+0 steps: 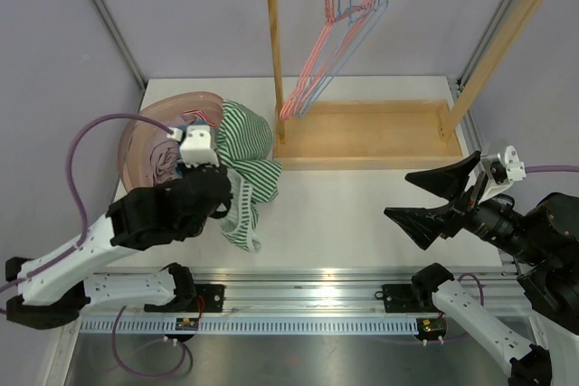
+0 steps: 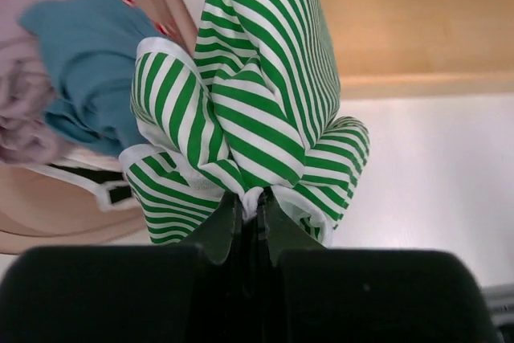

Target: Remove the tank top from the hanger

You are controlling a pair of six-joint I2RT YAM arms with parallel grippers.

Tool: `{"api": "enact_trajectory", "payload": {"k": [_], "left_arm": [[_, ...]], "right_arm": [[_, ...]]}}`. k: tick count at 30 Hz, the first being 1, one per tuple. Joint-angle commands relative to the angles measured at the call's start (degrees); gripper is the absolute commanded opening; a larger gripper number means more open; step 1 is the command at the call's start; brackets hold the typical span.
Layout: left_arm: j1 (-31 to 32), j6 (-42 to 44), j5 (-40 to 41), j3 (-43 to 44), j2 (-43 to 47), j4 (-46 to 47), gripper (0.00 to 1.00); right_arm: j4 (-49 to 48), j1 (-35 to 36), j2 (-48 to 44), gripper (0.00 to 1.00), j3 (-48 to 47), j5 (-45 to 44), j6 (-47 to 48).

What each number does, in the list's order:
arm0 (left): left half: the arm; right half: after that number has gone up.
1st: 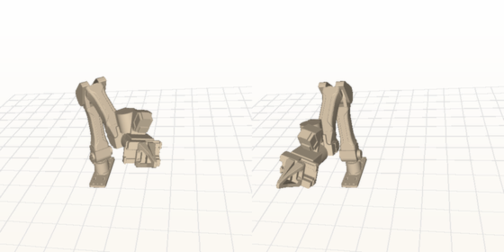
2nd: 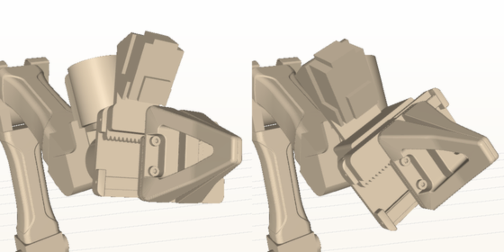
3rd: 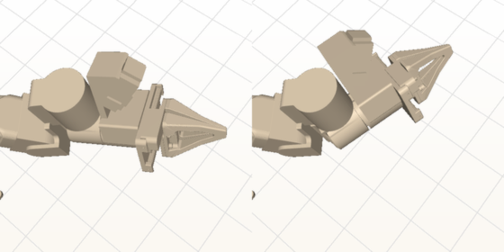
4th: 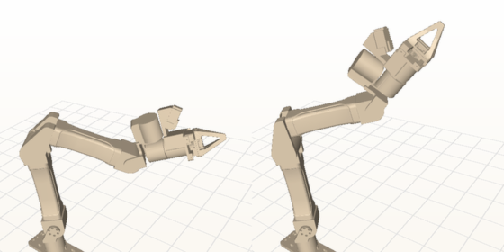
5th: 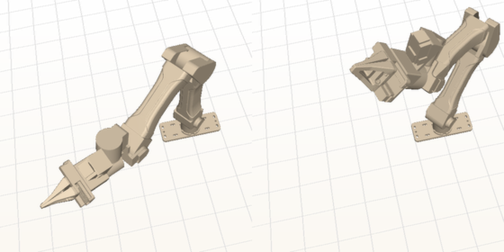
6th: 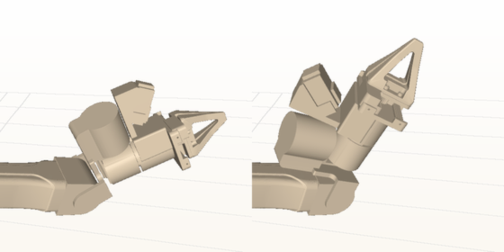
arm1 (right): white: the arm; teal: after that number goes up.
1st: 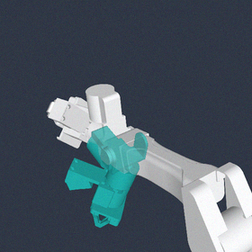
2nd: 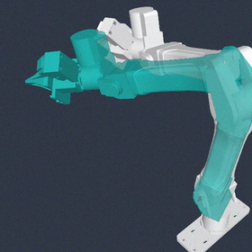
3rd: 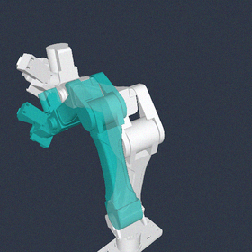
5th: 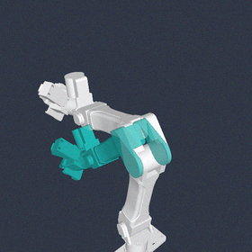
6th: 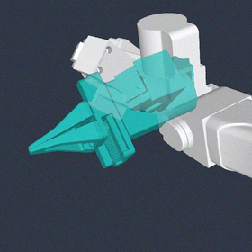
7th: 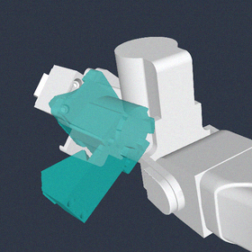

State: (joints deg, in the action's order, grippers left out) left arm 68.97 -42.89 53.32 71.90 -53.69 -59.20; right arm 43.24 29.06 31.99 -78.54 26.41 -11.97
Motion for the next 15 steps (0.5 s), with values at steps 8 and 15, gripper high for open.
{"api": "enact_trajectory", "payload": {"k": [8,15], "left_arm": [[-40.7,23.8,-22.1,12.8,-2.6,10.1,0.00],[-64.2,28.7,-37.1,19.1,-18.7,13.0,0.00]], "right_arm": [[-6.1,0.3,1.5,0.99,1.0,0.4,-1.1],[-7.2,0.3,1.9,1.00,1.5,2.0,-1.0]]}}
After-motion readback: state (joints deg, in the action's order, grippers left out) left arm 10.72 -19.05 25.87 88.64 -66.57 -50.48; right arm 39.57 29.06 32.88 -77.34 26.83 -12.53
